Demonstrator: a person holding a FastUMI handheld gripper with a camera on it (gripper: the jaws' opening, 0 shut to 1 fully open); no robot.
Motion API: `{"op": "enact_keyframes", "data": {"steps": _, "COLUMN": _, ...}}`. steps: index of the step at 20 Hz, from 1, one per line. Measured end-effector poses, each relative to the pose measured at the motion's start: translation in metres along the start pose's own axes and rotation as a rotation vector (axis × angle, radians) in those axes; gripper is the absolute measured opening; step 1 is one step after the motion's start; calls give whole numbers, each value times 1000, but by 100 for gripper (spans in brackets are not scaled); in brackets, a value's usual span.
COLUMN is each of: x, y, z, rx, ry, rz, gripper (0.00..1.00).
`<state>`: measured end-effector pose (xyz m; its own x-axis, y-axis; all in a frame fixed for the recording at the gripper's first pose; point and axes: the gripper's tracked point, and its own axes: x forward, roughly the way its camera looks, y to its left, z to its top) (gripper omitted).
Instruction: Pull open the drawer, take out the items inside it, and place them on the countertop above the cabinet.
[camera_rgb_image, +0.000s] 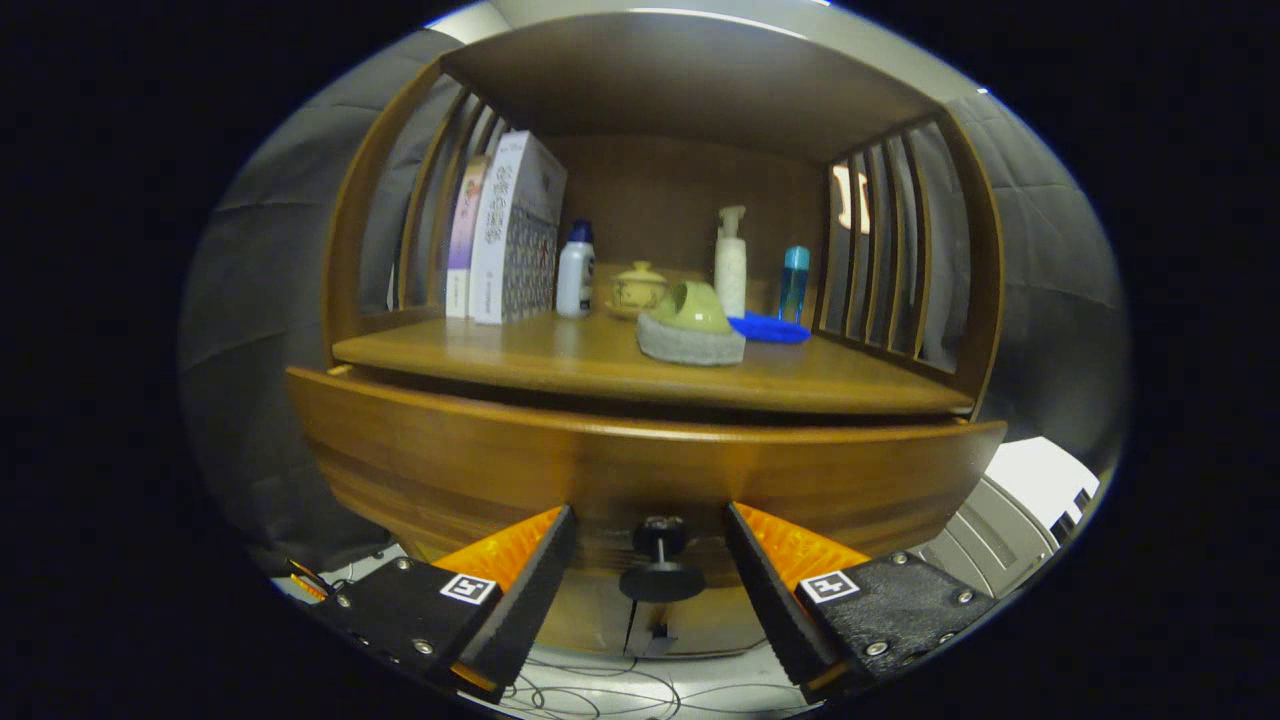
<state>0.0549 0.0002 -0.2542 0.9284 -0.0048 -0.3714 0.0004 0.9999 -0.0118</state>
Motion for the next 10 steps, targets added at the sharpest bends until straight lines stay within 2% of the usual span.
{"op": "enact_keyframes", "data": {"steps": 10, "x": 28, "y": -2, "z": 9, "rx": -2, "ry": -29, "rz": -13, "gripper": 95}}
